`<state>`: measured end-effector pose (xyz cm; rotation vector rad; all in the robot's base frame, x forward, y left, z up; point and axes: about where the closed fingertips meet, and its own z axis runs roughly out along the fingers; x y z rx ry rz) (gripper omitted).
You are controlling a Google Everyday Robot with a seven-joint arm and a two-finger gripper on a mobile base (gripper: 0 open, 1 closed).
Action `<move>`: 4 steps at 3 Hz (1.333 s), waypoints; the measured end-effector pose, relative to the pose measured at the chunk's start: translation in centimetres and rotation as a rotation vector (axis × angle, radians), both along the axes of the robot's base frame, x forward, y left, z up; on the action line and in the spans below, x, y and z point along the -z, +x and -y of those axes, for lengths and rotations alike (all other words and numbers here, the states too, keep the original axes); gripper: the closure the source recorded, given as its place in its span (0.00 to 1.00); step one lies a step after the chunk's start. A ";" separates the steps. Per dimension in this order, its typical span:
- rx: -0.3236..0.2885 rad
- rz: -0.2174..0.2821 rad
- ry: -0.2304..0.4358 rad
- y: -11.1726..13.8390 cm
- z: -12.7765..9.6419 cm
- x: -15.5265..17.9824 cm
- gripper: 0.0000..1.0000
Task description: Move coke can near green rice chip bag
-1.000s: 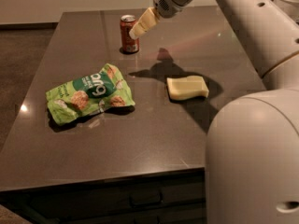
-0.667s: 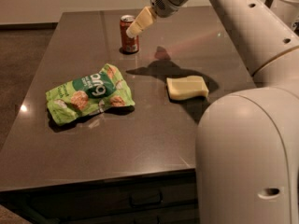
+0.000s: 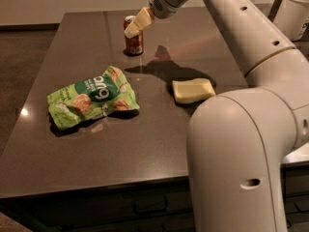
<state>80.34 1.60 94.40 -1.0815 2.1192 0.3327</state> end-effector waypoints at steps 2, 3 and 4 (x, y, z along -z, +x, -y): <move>0.061 0.020 0.019 1.6 -2.3 1.1 0.00; 0.059 0.017 0.039 2.0 -3.6 2.0 0.00; 0.046 0.012 0.055 2.1 -4.8 2.6 0.00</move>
Offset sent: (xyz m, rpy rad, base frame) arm 0.0165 0.0348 -0.0152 0.0443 -0.0534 -0.0996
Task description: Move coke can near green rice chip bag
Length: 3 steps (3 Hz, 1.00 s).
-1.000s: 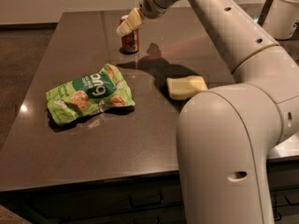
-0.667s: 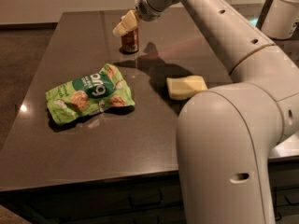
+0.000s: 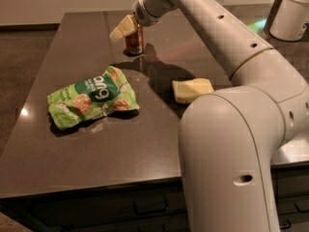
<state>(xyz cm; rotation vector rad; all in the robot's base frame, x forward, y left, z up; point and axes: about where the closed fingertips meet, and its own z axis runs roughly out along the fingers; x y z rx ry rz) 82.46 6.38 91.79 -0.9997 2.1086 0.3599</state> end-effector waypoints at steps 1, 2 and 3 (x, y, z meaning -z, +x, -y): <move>-0.012 -0.002 0.007 0.1 -0.3 0.4 0.14; -0.030 0.002 0.007 0.1 -0.4 0.4 0.39; -0.052 0.005 0.000 -0.2 -0.6 0.3 0.61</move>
Offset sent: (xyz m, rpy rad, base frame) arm 0.0003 -0.0007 0.0045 0.0089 -0.0177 0.0463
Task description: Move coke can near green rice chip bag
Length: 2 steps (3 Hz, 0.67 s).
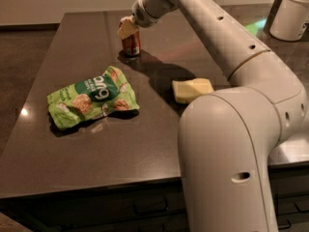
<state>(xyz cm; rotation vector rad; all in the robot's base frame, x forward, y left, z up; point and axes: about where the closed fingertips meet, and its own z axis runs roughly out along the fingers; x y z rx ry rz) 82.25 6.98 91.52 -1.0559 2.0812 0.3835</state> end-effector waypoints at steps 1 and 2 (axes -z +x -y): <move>-0.056 0.007 -0.008 -1.1 -0.7 -0.8 0.83; -0.151 0.008 0.004 -3.6 -2.3 -1.7 1.00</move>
Offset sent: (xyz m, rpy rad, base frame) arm -0.0812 0.0439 0.0318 0.0287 -0.0153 0.2923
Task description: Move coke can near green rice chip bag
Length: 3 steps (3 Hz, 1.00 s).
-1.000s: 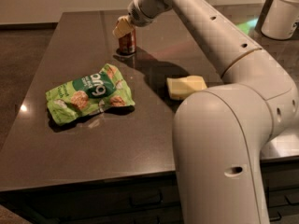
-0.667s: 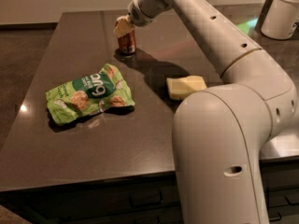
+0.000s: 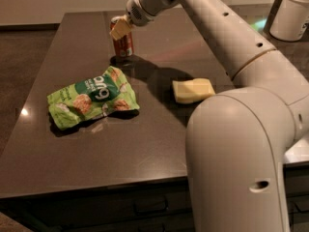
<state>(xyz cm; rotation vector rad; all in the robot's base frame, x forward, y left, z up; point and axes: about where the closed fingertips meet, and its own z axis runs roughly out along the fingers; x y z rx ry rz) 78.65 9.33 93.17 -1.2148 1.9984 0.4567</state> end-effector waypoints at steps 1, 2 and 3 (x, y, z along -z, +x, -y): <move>-0.106 -0.012 0.017 -3.2 -2.2 -0.1 1.00; -0.201 -0.013 0.036 -6.3 -4.0 -0.1 1.00; -0.274 -0.012 0.052 -8.5 -5.3 0.2 0.83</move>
Offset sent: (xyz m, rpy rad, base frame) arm -0.1050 0.0557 0.0050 0.0629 0.0038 0.3131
